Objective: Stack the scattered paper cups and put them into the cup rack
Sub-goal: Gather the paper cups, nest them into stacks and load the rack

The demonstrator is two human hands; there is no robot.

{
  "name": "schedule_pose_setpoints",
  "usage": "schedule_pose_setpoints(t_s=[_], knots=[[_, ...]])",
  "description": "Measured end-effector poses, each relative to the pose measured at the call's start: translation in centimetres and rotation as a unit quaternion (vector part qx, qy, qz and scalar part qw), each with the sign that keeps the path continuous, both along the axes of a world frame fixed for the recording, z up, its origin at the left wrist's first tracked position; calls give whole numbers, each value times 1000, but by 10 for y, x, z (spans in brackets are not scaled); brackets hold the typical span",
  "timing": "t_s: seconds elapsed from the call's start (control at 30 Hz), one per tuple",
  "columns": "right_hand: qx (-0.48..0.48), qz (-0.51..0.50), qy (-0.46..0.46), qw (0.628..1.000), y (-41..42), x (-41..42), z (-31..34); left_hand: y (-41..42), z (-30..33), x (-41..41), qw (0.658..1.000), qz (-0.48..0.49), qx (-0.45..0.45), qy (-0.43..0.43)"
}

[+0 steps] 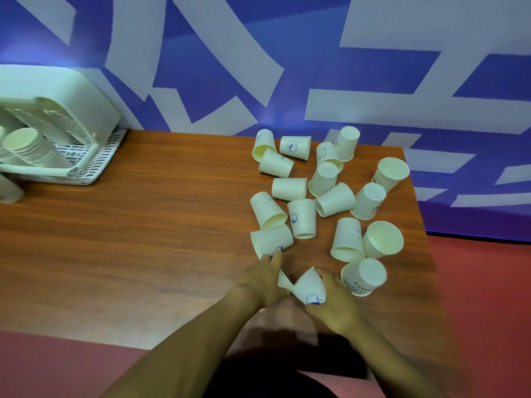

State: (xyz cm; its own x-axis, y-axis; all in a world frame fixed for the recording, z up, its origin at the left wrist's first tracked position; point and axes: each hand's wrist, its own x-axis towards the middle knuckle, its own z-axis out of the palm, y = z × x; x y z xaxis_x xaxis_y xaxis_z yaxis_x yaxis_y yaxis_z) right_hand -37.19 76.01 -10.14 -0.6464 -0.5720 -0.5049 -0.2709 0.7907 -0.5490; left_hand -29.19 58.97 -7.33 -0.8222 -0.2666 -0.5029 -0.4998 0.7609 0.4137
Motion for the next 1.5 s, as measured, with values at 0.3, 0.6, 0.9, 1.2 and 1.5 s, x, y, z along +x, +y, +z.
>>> schedule_pose_setpoints(t_s=[0.3,0.6,0.9,1.2,1.5], knots=[[-30,-48,35,998,-19,7,27,-55,19,27,998,-17,56,39],[-105,-82,79,988,-138,62,89,-184,53,95,987,56,66,137],[-180,-41,72,980,-308,160,102,-344,77,220,970,190,7,152],[-131,-15,81,988,-335,165,106,-362,62,231,961,197,62,184],[-170,34,30,984,-413,166,89,-418,95,249,944,264,21,195]])
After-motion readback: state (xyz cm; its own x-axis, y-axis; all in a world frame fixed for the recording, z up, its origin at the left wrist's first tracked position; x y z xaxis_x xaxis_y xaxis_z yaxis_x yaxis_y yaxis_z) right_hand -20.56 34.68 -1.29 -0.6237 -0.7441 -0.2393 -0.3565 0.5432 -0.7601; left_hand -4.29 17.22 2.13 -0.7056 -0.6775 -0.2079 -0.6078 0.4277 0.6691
